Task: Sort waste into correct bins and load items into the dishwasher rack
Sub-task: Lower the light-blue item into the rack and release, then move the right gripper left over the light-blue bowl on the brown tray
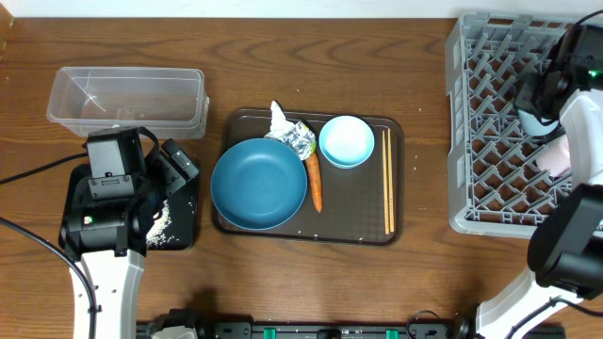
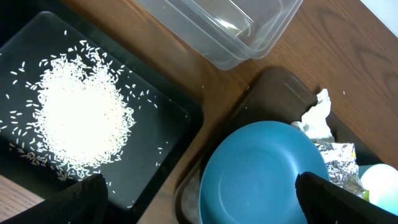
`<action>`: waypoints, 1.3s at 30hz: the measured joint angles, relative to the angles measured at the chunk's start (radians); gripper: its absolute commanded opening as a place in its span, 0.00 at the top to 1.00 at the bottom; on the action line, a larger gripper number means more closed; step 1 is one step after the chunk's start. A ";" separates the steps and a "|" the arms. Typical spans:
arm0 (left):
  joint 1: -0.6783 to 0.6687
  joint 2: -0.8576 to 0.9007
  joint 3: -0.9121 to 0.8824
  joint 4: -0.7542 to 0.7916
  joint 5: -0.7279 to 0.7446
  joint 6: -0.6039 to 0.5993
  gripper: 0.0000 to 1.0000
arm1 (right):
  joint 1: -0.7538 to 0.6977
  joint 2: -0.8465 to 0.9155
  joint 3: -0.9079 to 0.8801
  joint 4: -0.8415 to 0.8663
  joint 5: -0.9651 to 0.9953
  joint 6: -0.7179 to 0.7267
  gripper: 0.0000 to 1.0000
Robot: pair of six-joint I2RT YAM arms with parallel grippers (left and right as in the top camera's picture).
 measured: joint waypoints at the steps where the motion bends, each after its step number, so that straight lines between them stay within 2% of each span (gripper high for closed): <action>1: 0.000 0.000 0.000 0.000 0.000 0.000 0.01 | 0.000 0.007 0.000 -0.001 0.001 -0.001 0.97; 16: 0.000 0.000 0.000 0.000 0.000 0.000 0.01 | -0.005 0.011 0.019 -0.056 0.046 -0.002 0.98; 21: 0.000 0.000 0.000 0.000 0.000 0.000 0.01 | -0.004 0.011 0.124 -0.144 0.008 -0.001 0.94; 25: 0.000 0.000 0.000 0.000 0.000 0.000 0.01 | 0.007 -0.002 0.199 -0.195 -0.100 0.001 0.88; 28: 0.000 0.000 0.000 0.000 0.000 0.000 0.01 | 0.035 -0.031 0.210 -0.203 -0.216 0.004 0.67; 30: 0.000 0.000 0.000 0.000 0.000 0.000 0.01 | 0.066 -0.046 0.216 -0.205 -0.306 -0.005 0.46; 33: 0.000 0.000 0.000 0.000 0.000 0.000 0.01 | 0.126 -0.055 0.218 -0.211 -0.410 -0.021 0.26; 34: 0.000 0.000 0.000 0.000 0.000 0.000 0.01 | 0.147 -0.055 0.218 -0.216 -0.431 -0.026 0.16; 35: 0.000 0.000 0.000 0.000 0.000 0.000 0.01 | 0.182 -0.055 0.217 -0.221 -0.454 -0.049 0.01; 39: 0.000 0.000 0.000 0.000 0.000 0.000 0.01 | 0.311 -0.055 0.208 -0.227 -0.489 -0.097 0.01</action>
